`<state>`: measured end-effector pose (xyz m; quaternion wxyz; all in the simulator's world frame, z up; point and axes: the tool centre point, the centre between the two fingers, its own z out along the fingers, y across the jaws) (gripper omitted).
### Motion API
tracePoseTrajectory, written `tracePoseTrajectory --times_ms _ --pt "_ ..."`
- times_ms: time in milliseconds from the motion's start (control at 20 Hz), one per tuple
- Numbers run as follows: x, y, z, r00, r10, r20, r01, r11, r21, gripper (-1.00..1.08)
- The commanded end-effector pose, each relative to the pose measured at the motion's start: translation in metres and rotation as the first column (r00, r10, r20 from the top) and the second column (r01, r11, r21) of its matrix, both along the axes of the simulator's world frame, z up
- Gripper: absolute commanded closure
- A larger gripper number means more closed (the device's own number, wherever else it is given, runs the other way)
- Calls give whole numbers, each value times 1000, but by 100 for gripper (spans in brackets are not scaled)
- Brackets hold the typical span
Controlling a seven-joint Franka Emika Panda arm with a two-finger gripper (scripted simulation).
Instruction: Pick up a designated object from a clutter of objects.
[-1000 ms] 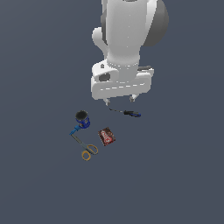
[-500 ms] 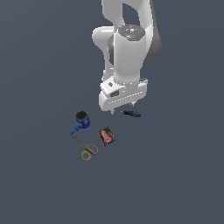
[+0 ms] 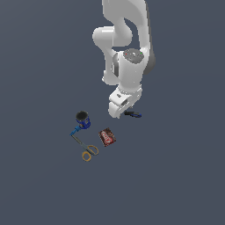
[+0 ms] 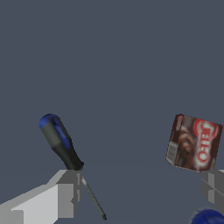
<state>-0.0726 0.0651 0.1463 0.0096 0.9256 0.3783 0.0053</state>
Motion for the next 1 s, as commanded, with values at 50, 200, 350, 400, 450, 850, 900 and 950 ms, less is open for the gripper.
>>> tracePoseTrajectory --times_ms 50,200,350,400,450,850,900,950 --pt "-21 6 -24 993 117 -5 -117 993 0 -92" --pt "-40 10 -42 978 209 -9 -209 978 1 -92" --pt "-57 13 -56 958 285 -12 -285 958 4 -92" --pt "-62 14 -60 952 307 -13 -307 952 5 -92" --pt "-66 15 -63 945 327 -14 -327 945 6 -92" --pt "-91 19 -80 904 427 -17 -427 904 13 -92" --pt "-92 19 -80 901 433 -17 -432 902 13 -92" --pt "-93 19 -81 900 436 -17 -436 900 14 -92"
